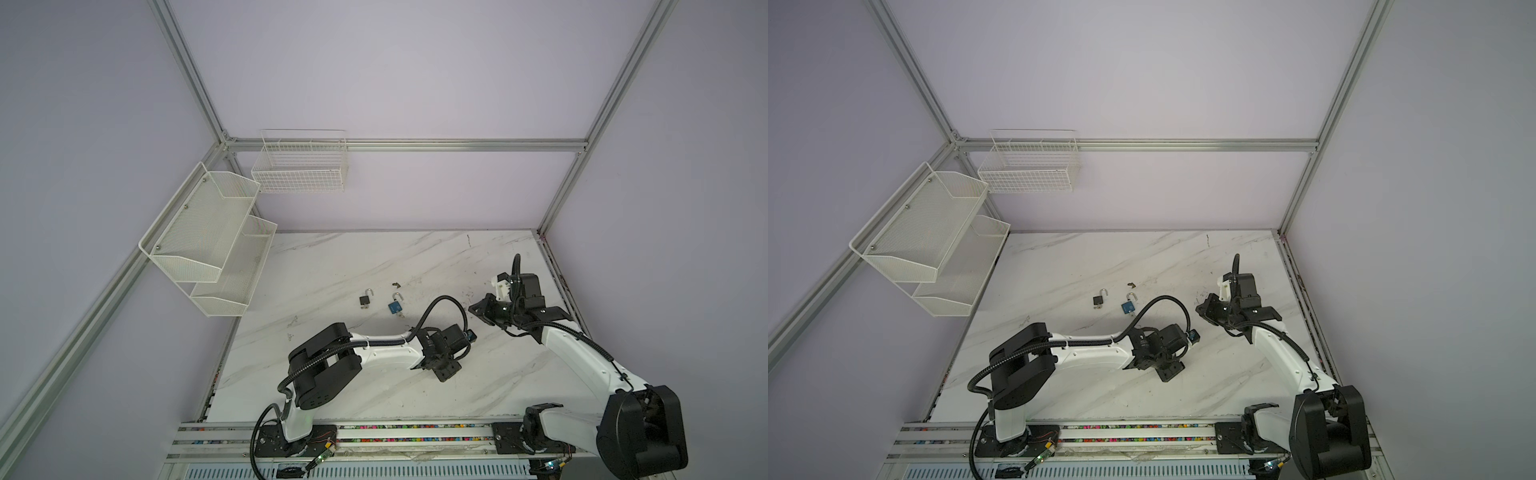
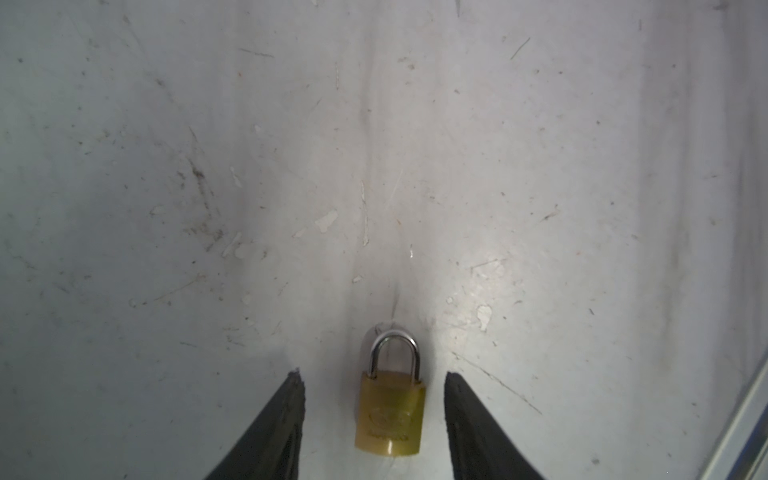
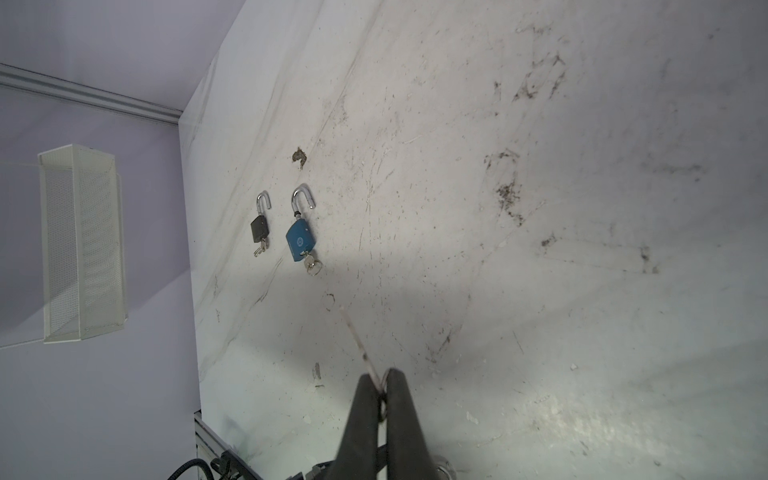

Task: Unlock with the key
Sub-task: 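Move the left gripper down over the brass padlock on the table, then close the left gripper on the brass padlock body and lift it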

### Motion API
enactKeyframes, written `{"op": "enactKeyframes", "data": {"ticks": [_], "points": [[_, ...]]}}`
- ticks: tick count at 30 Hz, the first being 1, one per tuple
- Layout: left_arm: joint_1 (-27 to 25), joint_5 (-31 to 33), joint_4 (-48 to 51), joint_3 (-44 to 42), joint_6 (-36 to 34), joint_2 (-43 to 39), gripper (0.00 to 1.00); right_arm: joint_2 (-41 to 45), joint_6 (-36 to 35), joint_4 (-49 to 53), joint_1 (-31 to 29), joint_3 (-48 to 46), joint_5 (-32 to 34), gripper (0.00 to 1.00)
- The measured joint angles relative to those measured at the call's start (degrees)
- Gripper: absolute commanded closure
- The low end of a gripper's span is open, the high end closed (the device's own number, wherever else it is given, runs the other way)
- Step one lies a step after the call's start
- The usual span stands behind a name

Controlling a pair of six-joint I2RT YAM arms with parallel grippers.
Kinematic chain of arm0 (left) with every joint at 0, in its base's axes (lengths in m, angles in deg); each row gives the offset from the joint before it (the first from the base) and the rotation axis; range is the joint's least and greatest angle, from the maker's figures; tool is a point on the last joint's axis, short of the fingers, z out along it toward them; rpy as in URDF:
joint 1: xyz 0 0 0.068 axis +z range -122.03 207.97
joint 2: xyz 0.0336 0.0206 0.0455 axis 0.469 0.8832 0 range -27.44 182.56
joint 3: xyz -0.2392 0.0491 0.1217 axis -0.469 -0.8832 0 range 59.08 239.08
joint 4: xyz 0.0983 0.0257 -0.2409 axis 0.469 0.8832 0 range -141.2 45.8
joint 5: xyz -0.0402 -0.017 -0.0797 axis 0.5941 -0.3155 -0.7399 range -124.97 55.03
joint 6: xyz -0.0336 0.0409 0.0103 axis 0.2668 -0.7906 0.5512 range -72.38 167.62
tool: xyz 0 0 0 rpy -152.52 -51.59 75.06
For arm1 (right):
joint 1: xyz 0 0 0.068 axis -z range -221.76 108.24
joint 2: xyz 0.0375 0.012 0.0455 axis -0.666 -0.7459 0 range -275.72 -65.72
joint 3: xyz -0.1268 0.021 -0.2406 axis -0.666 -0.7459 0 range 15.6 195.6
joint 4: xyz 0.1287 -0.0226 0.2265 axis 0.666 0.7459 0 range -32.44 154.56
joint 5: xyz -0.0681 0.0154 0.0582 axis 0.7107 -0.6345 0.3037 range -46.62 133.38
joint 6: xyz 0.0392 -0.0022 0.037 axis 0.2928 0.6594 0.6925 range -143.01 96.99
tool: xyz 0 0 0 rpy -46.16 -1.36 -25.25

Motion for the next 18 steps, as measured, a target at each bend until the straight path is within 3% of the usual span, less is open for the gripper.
{"op": "enactKeyframes", "data": {"ticks": [18], "points": [[0.0, 0.07, 6.1, 4.07, -1.44, 3.06, 0.59, -0.44, -1.03, 0.0, 1.14, 0.02, -1.46, 1.0]]}}
